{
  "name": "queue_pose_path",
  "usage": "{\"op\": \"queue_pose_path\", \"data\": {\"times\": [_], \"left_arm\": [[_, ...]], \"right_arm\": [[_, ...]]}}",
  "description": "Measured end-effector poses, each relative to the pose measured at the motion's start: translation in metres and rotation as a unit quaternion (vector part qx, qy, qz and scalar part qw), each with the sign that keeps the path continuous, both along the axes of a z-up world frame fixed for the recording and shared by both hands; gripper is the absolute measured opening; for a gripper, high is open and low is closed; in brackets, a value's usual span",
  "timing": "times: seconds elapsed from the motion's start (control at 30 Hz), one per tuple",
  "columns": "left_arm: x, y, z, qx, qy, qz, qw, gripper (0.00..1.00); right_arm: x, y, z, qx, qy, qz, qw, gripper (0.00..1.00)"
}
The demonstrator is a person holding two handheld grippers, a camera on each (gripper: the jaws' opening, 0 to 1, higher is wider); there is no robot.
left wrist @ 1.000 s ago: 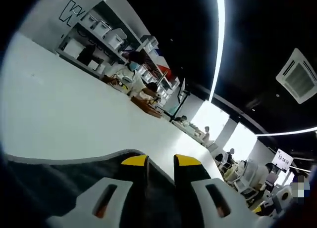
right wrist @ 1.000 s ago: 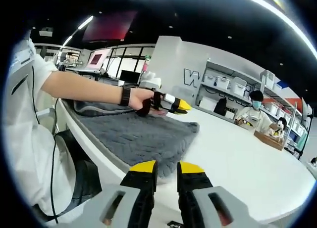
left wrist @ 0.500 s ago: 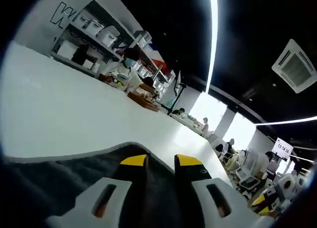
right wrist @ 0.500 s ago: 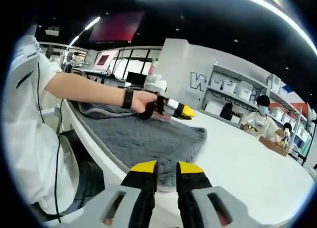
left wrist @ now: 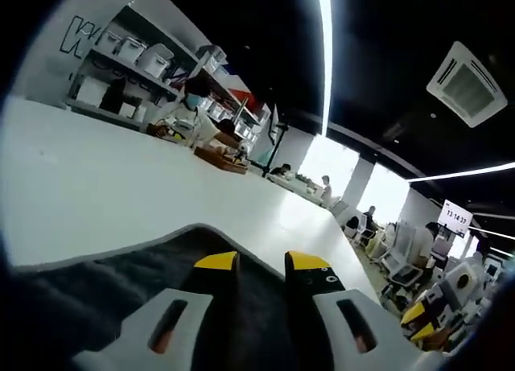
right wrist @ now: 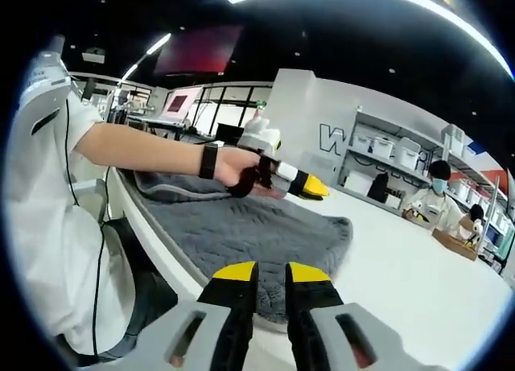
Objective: Open the folded towel by lifting each exposed corner and separating the folded layers until the towel lies flat within the target outline without major curled edges
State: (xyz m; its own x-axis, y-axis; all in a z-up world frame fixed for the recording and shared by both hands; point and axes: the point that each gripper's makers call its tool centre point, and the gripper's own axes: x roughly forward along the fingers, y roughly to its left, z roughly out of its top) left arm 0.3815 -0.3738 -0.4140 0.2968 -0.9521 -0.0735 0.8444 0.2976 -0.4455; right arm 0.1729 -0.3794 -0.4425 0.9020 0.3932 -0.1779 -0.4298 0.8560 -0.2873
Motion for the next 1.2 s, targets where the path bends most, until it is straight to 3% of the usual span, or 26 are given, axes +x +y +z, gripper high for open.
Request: {"op": "queue_pose_path", "data": {"times": [0.3,0.4,0.6,0.77,0.97,1.0,1.1,1.2], "left_arm": [[-0.019,0.008,0.021,-0.006,-0.025,-0.021,0.9994,0.22],[-0.025,0.011,0.022,-0.002,-0.038,-0.032,0.9988,0.24],[-0.037,0.015,0.025,0.005,-0.056,-0.05,0.9972,0.25],[-0.043,0.019,0.022,0.045,-0.091,-0.068,0.9925,0.26],[-0.052,0.029,0.016,0.054,-0.089,-0.075,0.9917,0.26],[-0.062,0.033,0.017,0.049,-0.094,-0.075,0.9916,0.27],[-0.062,0.041,0.018,0.042,-0.089,-0.077,0.9922,0.29],[-0.076,0.046,0.02,0.032,-0.098,-0.082,0.9913,0.3]], "right_arm": [[0.003,0.012,0.006,0.029,-0.007,0.022,0.9993,0.06],[0.005,0.012,0.007,0.029,-0.008,0.023,0.9993,0.07],[0.012,0.011,0.016,0.064,-0.016,0.023,0.9975,0.1],[0.013,0.013,0.018,0.079,-0.009,0.026,0.9965,0.1],[0.014,0.022,0.022,0.07,-0.011,0.035,0.9968,0.13],[0.014,0.024,0.023,0.068,-0.013,0.037,0.9969,0.13],[0.015,0.025,0.024,0.068,-0.013,0.038,0.9969,0.13],[0.016,0.029,0.026,0.07,-0.016,0.043,0.9965,0.14]]}}
